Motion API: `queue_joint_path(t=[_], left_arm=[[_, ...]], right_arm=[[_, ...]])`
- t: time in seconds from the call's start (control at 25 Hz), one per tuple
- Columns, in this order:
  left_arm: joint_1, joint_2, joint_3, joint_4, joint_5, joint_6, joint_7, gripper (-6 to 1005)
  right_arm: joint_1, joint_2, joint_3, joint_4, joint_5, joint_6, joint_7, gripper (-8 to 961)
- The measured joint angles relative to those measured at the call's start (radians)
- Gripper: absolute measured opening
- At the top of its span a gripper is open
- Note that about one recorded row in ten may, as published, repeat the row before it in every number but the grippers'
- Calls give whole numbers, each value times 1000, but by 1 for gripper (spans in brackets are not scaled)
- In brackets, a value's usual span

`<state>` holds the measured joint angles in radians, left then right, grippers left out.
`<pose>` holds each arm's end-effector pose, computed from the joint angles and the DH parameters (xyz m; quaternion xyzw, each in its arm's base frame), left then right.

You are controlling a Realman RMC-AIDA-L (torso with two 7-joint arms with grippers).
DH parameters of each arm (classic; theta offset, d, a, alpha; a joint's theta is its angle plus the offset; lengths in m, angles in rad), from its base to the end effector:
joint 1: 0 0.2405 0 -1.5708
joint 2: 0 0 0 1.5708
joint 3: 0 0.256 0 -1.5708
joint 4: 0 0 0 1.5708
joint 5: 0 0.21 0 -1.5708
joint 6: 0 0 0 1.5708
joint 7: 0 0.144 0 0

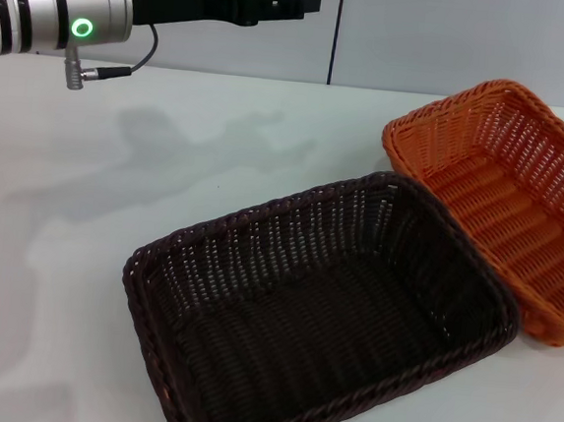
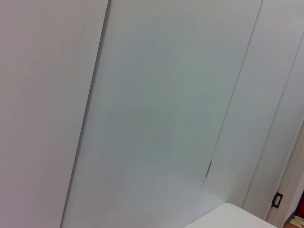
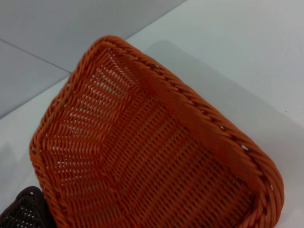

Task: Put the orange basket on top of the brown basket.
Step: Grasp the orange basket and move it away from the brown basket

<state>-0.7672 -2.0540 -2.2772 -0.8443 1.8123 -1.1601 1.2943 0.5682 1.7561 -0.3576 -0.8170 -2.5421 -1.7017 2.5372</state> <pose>-0.1455 0.4450 0.0446 -0.8890 -0.2555 -0.2948 0.2398 0.3442 0.3337 0.1798 -0.6783 0.6961 0.1119 0.2068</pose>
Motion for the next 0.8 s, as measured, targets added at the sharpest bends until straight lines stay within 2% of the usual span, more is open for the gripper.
queue_joint_path(t=[0.28, 0.6, 0.8], left_arm=[[-2, -2, 1, 9, -1, -6, 1, 813], [-6, -3, 1, 23, -3, -16, -2, 813], [-6, -3, 1, 32, -3, -19, -3, 813]], right_arm=[[6, 4, -12, 47, 2, 52, -18, 829], [8, 27, -20, 57, 5, 102, -41, 828], [-4, 45, -12, 45, 6, 124, -57, 746]])
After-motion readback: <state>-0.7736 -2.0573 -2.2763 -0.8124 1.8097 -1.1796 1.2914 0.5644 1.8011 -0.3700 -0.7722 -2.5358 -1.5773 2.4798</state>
